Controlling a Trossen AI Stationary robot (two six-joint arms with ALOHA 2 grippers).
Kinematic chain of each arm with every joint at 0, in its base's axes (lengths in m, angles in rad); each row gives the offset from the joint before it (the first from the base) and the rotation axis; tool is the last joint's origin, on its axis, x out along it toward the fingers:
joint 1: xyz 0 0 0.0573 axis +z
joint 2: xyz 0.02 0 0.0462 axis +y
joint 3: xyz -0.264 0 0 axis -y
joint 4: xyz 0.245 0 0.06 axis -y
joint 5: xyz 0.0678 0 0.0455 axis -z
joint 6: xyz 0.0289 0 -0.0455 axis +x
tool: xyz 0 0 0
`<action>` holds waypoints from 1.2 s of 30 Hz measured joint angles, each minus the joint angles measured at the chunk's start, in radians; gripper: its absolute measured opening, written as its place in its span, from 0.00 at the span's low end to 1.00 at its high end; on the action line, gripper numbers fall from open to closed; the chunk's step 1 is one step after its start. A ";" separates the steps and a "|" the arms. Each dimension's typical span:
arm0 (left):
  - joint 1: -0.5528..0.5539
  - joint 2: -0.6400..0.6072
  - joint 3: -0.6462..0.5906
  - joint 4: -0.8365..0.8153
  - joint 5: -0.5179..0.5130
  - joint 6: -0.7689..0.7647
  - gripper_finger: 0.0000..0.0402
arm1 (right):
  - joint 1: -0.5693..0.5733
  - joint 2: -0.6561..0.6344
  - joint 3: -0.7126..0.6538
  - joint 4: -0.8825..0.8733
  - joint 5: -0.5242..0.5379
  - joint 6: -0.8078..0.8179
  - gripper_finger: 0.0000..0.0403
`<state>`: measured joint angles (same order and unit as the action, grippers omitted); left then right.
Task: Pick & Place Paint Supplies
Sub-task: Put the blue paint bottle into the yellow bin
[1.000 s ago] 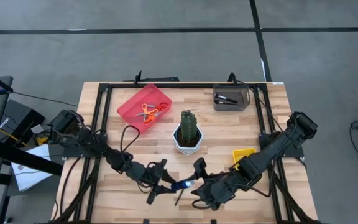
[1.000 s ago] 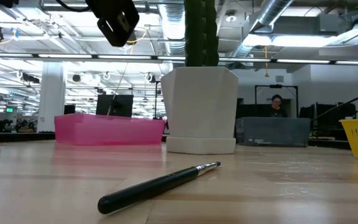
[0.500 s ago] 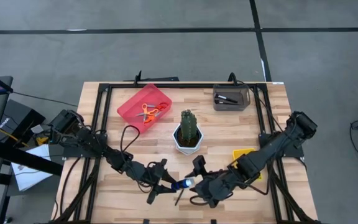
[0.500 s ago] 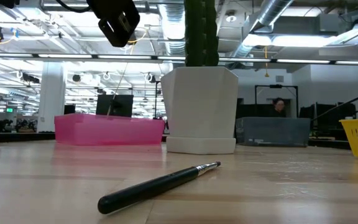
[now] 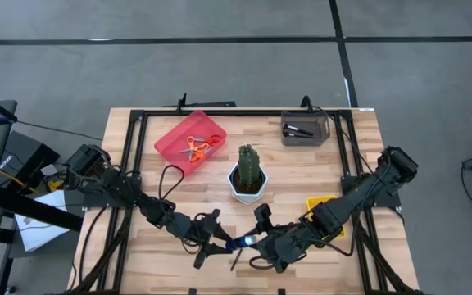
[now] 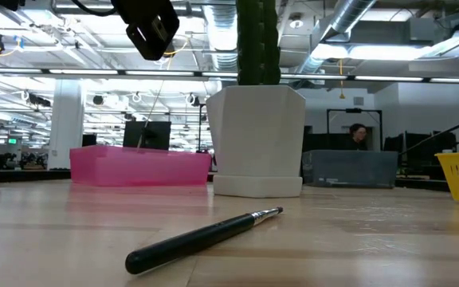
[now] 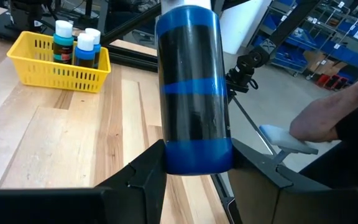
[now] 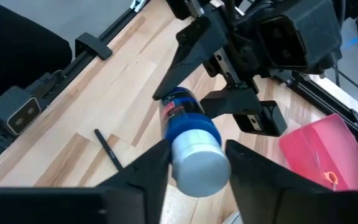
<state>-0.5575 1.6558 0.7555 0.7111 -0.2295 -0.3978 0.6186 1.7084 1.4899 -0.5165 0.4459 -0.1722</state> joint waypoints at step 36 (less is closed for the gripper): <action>-0.035 -0.002 0.001 -0.222 0.037 0.023 0.56 | 0.112 -0.053 -0.001 -0.592 0.099 0.551 0.27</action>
<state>-0.5922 1.6543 0.7563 0.4889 -0.1928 -0.3748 0.7310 1.6554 1.4891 -1.1087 0.5449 0.3790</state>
